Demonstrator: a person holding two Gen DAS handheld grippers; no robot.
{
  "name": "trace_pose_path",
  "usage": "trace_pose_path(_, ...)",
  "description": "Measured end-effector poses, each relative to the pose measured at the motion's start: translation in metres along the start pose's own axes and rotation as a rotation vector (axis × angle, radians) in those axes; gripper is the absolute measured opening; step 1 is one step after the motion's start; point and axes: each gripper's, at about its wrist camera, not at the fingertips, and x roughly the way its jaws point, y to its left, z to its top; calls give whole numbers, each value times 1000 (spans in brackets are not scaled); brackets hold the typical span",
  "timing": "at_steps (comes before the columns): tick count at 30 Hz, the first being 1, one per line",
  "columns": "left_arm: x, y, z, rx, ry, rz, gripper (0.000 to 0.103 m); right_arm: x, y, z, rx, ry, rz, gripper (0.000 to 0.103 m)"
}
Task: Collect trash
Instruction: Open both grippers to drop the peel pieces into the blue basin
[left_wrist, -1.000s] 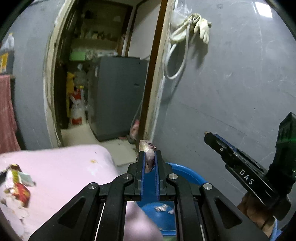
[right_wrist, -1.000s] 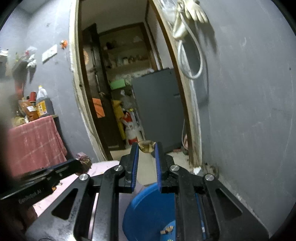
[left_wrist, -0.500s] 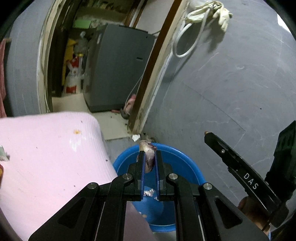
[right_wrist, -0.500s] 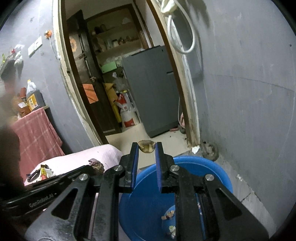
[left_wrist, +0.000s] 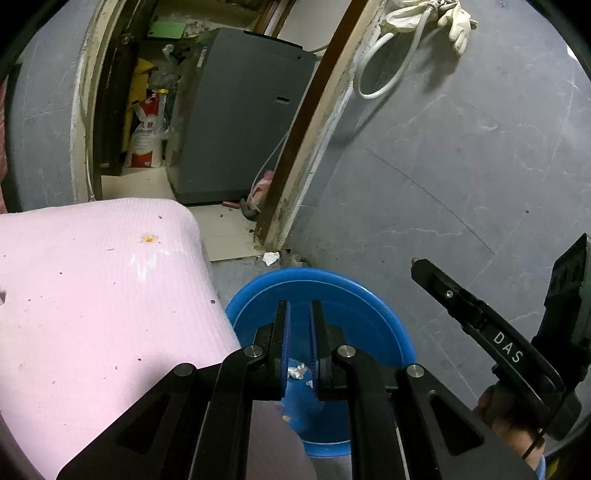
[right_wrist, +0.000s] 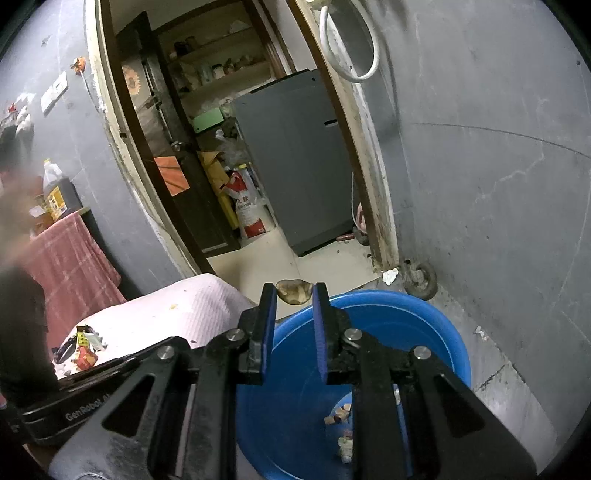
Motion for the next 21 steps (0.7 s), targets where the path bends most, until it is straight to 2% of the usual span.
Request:
trace_pose_path(7,-4,6,0,-10,-17,35,10,2,-1,0,8,9,-5,27)
trace_pose_path(9,-8,8,1,-8,-26,50,14,2,0,1,8,8,-4,31)
trace_pose_path(11,-13,10,1,-8,-42,67,23,3,1,1,6,6,-5,35)
trace_pose_path(16,-31,16,1,8,-92,131,27,3,4,1,-6,4,1,45)
trace_pose_path(21,-50,22,0,17,-145,183,38,1,9,2,-13,-12,17,57)
